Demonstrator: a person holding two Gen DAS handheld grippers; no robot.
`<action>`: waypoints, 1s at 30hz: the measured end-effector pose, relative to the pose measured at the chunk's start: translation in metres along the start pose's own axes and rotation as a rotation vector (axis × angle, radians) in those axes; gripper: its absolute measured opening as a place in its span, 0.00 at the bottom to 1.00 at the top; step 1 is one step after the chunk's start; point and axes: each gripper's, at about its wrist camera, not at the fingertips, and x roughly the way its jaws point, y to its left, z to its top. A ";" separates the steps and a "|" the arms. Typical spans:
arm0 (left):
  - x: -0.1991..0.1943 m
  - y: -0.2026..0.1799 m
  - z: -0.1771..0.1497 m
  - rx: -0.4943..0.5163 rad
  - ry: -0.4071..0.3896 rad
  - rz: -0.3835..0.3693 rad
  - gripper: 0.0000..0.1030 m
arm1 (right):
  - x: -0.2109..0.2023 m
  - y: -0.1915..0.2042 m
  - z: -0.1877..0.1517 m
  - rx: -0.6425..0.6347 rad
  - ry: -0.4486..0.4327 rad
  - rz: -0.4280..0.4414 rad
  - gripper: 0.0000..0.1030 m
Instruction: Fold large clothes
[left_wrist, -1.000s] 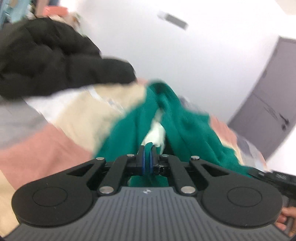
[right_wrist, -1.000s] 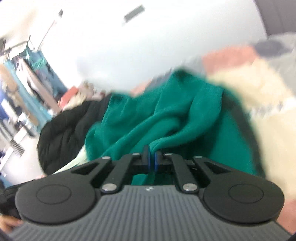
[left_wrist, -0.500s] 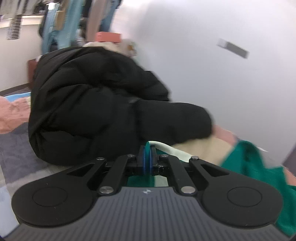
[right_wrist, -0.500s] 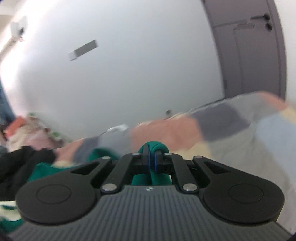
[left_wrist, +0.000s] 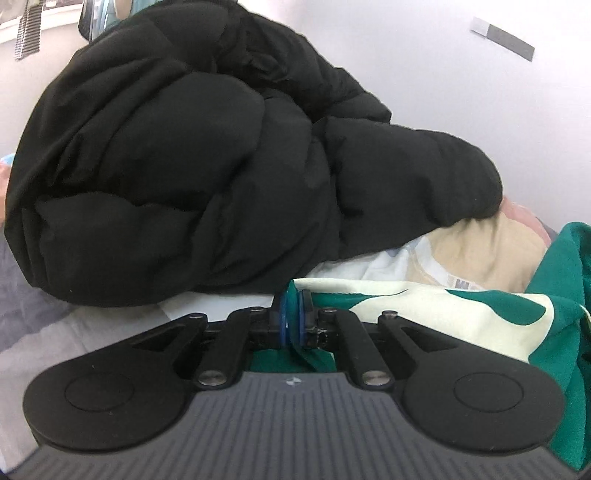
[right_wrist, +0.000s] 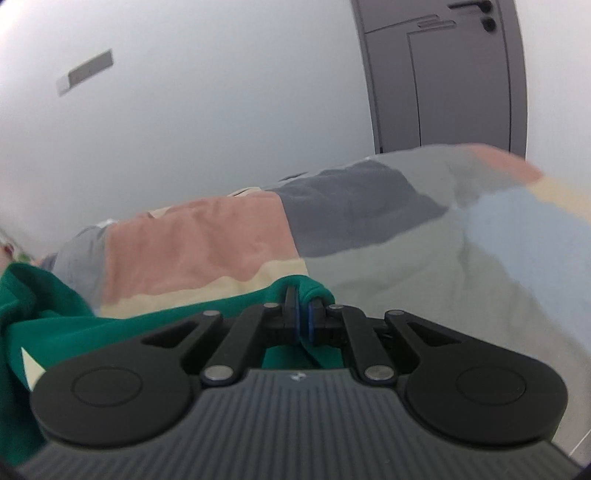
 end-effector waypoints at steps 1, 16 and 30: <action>-0.003 0.000 0.001 -0.005 0.004 -0.010 0.08 | -0.004 0.000 -0.003 0.004 -0.014 0.003 0.08; -0.129 -0.054 -0.040 0.115 -0.088 -0.237 0.59 | -0.123 0.037 0.016 0.032 -0.088 0.180 0.71; -0.187 -0.101 -0.094 0.226 -0.056 -0.378 0.59 | -0.210 0.143 -0.039 -0.230 -0.082 0.301 0.84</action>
